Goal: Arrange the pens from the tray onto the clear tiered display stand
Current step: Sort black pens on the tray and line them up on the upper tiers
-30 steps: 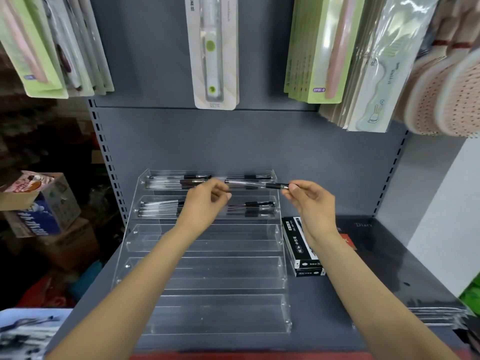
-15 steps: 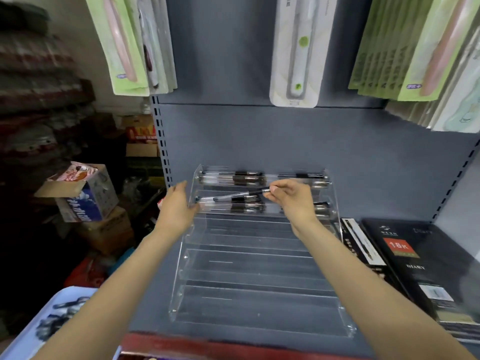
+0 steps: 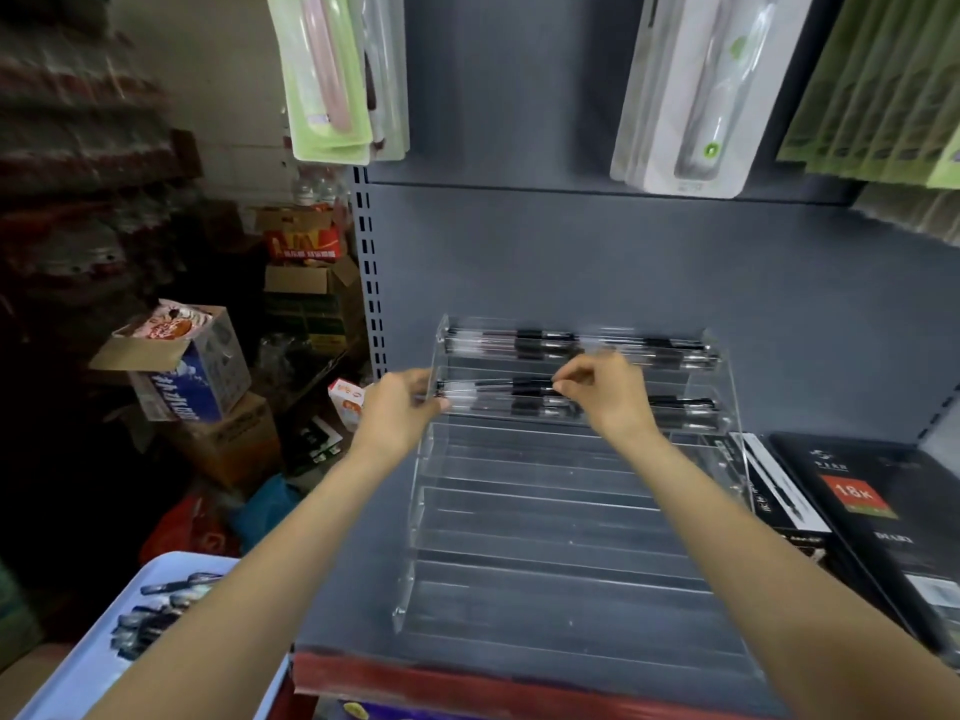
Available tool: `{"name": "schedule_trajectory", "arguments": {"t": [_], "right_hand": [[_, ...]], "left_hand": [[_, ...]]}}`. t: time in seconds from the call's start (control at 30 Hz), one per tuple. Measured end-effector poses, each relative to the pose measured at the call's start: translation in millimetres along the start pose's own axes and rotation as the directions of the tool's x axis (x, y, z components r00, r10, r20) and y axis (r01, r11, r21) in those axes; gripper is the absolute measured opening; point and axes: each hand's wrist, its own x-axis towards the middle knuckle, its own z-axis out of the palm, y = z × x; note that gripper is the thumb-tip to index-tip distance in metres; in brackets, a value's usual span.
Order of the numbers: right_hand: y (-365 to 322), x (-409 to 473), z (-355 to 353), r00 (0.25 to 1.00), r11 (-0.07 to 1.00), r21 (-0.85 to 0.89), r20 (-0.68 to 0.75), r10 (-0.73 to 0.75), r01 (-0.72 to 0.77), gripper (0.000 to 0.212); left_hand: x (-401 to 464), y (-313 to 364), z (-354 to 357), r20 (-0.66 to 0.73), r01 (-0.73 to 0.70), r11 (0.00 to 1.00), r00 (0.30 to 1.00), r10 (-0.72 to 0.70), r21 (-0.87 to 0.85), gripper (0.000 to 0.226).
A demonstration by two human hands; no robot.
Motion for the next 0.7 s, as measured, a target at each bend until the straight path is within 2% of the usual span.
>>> {"name": "schedule_trajectory", "arguments": {"t": [0.13, 0.3, 0.4, 0.5, 0.7], "right_hand": [[-2, -3, -1, 1.0, 0.998, 0.058, 0.0, -0.022, 0.022, 0.009], [-15, -19, 8, 0.993, 0.978, 0.177, -0.053, -0.103, 0.111, 0.006], [-34, -35, 21, 0.991, 0.948, 0.297, 0.026, -0.13, 0.116, 0.007], [-62, -58, 43, 0.978, 0.905, 0.414, 0.126, -0.163, 0.098, 0.009], [-125, -124, 125, 0.937, 0.887, 0.461, 0.289, -0.195, 0.043, 0.012]], "left_hand": [[0, 1, 1, -0.083, 0.037, 0.998, 0.996, -0.04, -0.042, 0.033], [-12, 4, -3, -0.161, 0.021, 1.0, 0.987, -0.019, 0.012, 0.029], [-28, 0, -14, -0.201, 0.002, 0.999, 0.98, 0.005, 0.033, 0.023], [-54, -18, -35, -0.148, -0.044, 0.995, 0.987, 0.057, 0.091, 0.025], [-125, -90, -103, -0.132, 0.035, 0.985, 0.991, -0.013, 0.166, 0.013]]}}
